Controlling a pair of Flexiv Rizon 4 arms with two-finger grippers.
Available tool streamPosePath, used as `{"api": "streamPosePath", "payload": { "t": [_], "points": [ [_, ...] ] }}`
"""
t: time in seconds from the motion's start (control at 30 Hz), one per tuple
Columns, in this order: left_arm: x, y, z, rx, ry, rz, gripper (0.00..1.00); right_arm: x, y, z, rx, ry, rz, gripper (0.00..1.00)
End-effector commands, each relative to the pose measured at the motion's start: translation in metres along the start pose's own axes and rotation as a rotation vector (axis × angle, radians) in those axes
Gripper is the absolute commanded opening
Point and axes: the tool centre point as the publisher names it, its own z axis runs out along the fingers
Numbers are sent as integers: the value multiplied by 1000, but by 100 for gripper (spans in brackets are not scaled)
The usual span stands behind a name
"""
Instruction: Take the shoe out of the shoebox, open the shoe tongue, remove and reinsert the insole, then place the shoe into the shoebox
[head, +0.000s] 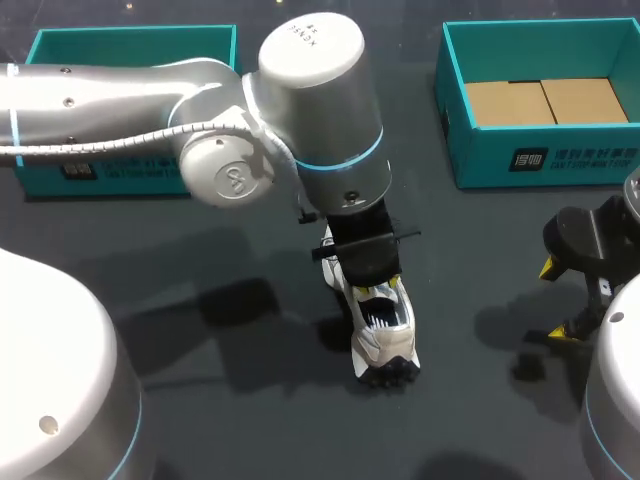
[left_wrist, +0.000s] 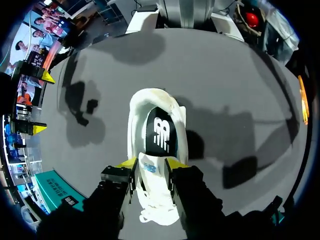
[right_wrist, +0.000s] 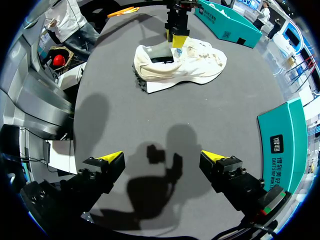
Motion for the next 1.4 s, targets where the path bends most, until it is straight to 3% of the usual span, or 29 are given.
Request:
{"api": "streamPosePath", "payload": {
  "t": [0.03,0.1,0.13,0.17,0.2,0.67,0.83,0.93,1.0,1.33,1.4],
  "points": [
    [13,-9,-55,-31,6,-42,37,3,-1,-1,1,-4,-1,100],
    [14,-11,-61,-15,23,-96,38,3,-1,-1,1,-4,-1,100],
    [16,-12,-63,3,22,-132,50,3,-1,-1,1,-4,-1,100],
    [17,-13,-67,-6,10,-159,100,3,-1,-1,1,-4,-1,100],
    [18,-15,-74,-27,-33,-178,100,3,-1,-1,1,-4,-1,100],
    [18,-15,-74,-27,-33,-178,100,3,-1,-1,1,-4,-1,100],
    [21,-31,-74,-15,22,-381,100,3,-1,-1,1,-4,-1,100],
    [24,-41,-79,-47,114,-624,100,3,-1,-1,1,-4,-1,100],
    [22,-43,-83,-194,248,-910,100,3,-1,-1,1,-4,-1,100],
    [22,-43,-83,-194,248,-910,100,3,-1,-1,1,-4,-1,100],
    [17,-48,-72,-211,278,-957,100,3,-1,-1,1,-4,-1,100]
  ]
}}
